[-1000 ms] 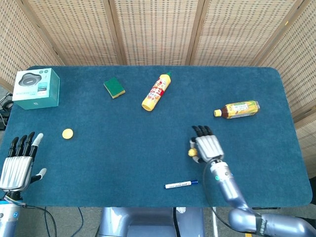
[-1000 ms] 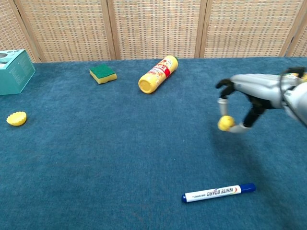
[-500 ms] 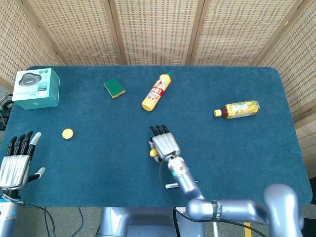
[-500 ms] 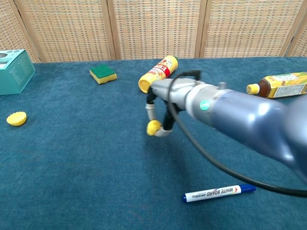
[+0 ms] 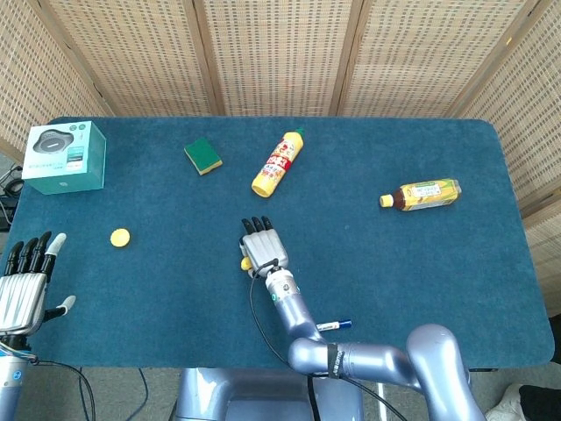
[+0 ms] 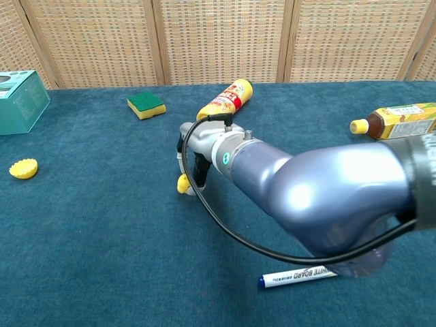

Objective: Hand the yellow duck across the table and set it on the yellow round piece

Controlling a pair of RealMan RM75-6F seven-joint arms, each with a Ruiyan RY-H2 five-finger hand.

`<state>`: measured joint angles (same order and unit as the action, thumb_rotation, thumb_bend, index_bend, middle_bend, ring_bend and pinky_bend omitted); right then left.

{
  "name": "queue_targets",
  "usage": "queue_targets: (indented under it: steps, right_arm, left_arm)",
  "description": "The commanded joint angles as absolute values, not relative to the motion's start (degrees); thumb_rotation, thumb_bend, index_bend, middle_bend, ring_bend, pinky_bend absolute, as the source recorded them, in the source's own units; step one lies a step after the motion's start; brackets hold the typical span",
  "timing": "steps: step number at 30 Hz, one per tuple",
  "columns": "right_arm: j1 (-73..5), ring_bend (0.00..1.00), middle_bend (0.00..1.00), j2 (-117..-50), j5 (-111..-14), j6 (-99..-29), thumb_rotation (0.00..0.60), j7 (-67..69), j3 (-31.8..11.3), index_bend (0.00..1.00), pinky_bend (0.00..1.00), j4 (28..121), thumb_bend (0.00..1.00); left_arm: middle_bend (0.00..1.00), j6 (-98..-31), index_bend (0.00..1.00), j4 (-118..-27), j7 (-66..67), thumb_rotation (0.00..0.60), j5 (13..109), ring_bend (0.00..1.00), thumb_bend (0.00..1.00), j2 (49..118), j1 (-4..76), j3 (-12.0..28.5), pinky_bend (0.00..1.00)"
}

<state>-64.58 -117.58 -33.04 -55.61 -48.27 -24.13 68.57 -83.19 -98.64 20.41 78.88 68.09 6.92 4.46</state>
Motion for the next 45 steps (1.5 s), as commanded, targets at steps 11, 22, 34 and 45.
queue_targets:
  steps: [11,22,34,45]
  right_arm:
    - [-64.8,0.0,0.0,-120.3,-36.2,-55.3,0.6,-43.3,-23.5,0.42,0.0,63.7,0.14]
    - [-60.0,0.0,0.0,-114.2,-37.1,-61.5,0.6,-45.5,-20.8,0.3,0.0,73.7,0.12]
    - [-42.1,0.0,0.0,-94.7,-53.5,-76.1,0.6,-35.9,-5.5,0.16,0.0,94.8,0.12]
    - [-27.5,0.0,0.0,-79.7,-68.7,-86.0,0.6,-19.8,4.8,0.0,0.0,95.0,0.09]
  left_arm:
    - [0.0,-83.2,0.0,-98.9,21.5,0.6,79.0,0.0,0.19,68.3,7.1,4.0,0.0]
    - [0.0,-84.3,0.0,-99.7,21.8,0.6,80.4,0.0,0.19,68.1,6.8,3.5,0.0]
    - [0.0,-84.9,0.0,-100.6,21.7,0.6,81.6,0.0,0.19,67.8,6.5,2.9,0.0]
    - [0.0,-86.5,0.0,-101.3,24.1,0.6,83.9,0.0,0.19,68.6,6.2,2.4,0.0]
